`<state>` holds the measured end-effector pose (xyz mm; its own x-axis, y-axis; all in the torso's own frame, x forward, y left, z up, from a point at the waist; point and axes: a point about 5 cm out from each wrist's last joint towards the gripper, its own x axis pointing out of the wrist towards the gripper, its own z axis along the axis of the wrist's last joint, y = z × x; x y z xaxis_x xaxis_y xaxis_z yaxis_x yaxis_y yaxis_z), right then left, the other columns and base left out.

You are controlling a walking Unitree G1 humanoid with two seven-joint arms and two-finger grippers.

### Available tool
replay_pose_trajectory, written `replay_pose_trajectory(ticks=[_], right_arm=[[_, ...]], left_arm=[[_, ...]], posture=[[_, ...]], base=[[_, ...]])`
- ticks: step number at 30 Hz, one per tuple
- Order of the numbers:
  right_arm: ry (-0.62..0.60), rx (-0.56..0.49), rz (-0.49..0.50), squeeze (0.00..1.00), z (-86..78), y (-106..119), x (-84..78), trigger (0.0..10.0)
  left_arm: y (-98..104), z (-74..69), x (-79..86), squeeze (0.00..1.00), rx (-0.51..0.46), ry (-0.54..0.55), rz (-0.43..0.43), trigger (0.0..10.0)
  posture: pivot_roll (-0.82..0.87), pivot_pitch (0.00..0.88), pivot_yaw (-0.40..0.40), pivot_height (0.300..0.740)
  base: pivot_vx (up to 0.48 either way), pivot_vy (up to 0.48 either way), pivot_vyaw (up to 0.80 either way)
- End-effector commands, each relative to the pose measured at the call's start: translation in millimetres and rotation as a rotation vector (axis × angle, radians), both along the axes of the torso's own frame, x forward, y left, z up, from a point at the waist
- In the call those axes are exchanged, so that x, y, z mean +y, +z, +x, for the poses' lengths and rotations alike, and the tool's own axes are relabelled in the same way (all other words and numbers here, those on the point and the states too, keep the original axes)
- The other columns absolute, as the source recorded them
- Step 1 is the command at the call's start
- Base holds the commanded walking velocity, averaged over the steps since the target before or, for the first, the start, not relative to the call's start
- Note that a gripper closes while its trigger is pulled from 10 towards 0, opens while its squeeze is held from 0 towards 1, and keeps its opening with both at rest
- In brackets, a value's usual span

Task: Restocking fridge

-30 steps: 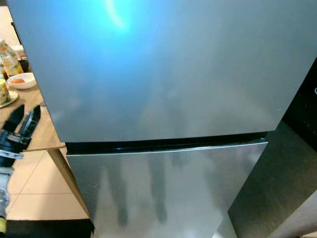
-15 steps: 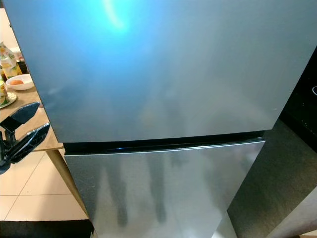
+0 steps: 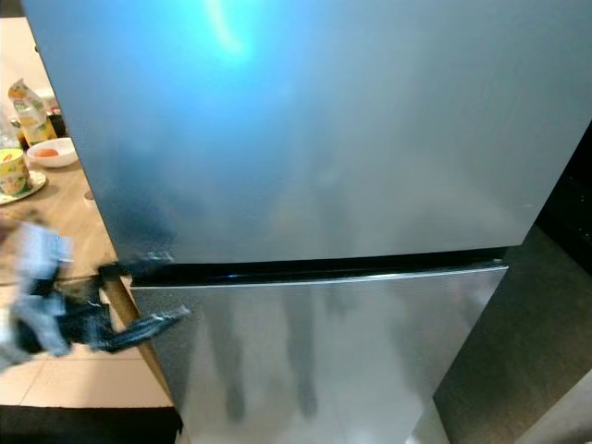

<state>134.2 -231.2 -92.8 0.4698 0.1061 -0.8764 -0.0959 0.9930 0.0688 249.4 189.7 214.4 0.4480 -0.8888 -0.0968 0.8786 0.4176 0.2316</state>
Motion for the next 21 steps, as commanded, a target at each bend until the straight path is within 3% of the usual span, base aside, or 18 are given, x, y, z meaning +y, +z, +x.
replay_pose_trajectory(ticks=[1,2,12,18,20,21], right_arm=[[-0.007,0.003,-0.002,0.0,-0.5,0,-0.6,10.0],[-0.004,0.005,-0.002,0.0,-0.7,0,-0.3,10.0],[-0.007,0.007,-0.002,0.0,-1.3,-1,0.7,10.0],[-0.01,0.009,0.0,0.0,-2.2,-1,1.5,10.0],[-0.013,0.01,-0.001,0.0,-2.9,-2,1.8,10.0],[-0.013,0.01,-0.001,0.0,-2.9,-2,1.8,10.0]], left_arm=[[4,1.4,0.3,0.0,-0.018,0.012,0.084,10.0],[7,3.4,-4.7,0.0,-0.049,0.006,0.127,10.0],[15,7.4,-24.5,0.0,-0.131,-0.055,0.236,10.0],[14,8.6,-34.3,0.0,-0.137,-0.104,0.383,10.0],[7,10.7,-31.1,0.0,-0.116,-0.091,0.52,10.0],[7,10.7,-31.1,0.0,-0.116,-0.091,0.52,10.0]], posture=[[-0.08,0.0,-0.019,0.74],[-0.08,0.0,-0.018,0.74],[-0.08,0.0,-0.016,0.74],[-0.08,0.0,-0.013,0.74],[-0.08,0.0,-0.013,0.74],[-0.08,0.0,-0.013,0.74]], base=[[0.0,0.0,0.0],[0.0,0.0,0.0],[0.0,0.0,0.0],[0.0,0.0,0.0],[0.0,0.0,0.0],[0.0,0.0,0.0]])
